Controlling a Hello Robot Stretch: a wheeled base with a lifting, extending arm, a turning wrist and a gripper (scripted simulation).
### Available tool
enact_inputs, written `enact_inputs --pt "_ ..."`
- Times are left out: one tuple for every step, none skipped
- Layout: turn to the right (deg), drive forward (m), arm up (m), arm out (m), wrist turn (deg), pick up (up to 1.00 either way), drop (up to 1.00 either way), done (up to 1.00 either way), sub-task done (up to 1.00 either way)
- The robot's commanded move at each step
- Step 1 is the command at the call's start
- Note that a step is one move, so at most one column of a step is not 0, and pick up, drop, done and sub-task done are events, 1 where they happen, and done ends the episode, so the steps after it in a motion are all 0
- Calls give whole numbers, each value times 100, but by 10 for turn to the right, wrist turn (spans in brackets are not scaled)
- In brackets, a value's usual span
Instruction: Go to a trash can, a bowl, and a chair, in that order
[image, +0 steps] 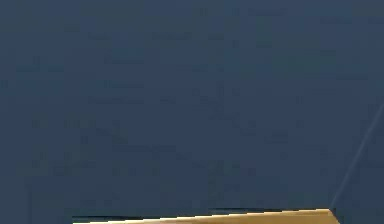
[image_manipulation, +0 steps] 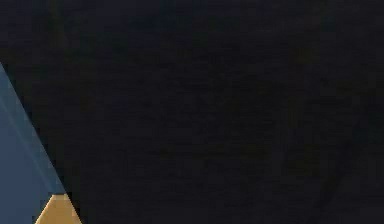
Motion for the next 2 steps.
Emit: enact_inputs --pt "0 20 0 0 0 0 0 0 0" --pt "330 0 0 0 0 0 0 0 0"
